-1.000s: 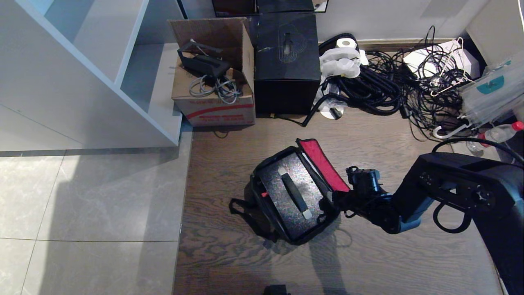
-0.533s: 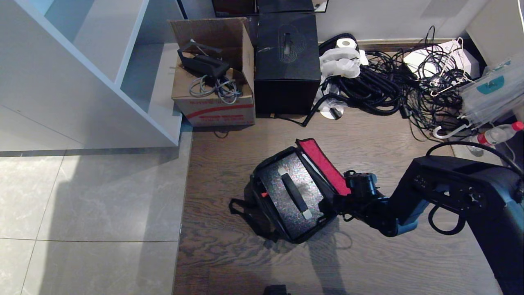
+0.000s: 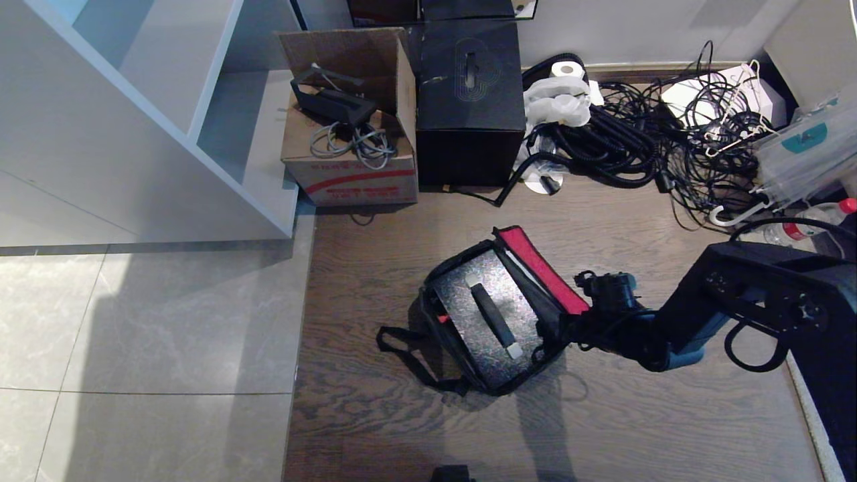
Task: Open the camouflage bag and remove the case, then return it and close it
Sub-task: Close the top of the storage box
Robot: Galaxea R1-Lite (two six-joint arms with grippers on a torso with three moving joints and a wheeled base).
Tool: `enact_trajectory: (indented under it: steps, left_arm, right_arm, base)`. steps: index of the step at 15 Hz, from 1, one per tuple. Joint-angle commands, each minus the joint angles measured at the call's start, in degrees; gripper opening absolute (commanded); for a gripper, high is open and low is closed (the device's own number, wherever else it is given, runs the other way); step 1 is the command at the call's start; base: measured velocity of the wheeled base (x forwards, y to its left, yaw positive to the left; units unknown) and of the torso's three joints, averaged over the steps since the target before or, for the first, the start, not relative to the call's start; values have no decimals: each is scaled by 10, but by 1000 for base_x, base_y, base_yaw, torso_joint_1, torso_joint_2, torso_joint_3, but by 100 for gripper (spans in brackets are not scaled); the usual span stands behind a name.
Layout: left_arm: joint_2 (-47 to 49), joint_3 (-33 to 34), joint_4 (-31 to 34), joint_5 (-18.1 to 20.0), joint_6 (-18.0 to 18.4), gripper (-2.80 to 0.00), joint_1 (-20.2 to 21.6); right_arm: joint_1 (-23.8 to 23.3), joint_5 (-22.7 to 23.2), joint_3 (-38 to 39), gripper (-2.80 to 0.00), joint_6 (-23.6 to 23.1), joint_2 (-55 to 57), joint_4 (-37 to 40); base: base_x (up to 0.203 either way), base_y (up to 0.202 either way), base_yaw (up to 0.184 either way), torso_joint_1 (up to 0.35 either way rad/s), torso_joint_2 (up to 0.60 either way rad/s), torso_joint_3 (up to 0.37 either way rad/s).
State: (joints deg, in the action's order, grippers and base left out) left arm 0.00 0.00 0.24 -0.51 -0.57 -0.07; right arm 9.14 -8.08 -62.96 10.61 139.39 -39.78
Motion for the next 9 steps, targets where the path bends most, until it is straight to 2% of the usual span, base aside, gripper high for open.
enact_trajectory:
  steps: [1,3,7,8,9]
  left_arm:
    - [0,0,0,0,0,-280,0]
    - [0,0,0,0,0,-280,-1]
    - [0,0,0,0,0,-280,0]
    - [0,0,0,0,0,-280,0]
    - [0,0,0,0,0,-280,0]
  right_arm:
    - [-45,44,-3,-280,-42,-33,-2]
    - [-69,68,-13,-280,-54,-37,-1]
    - [-75,66,-1,-280,-77,-34,-11]
    - [-71,65,12,0,-75,-37,-11]
    - [-63,65,16,0,-70,-40,-11]
  base:
    - [0,0,0,0,0,0]
    - [0,0,0,0,0,0]
    - [0,0,0,0,0,0]
    - [0,0,0,0,0,0]
    - [0,0,0,0,0,0]
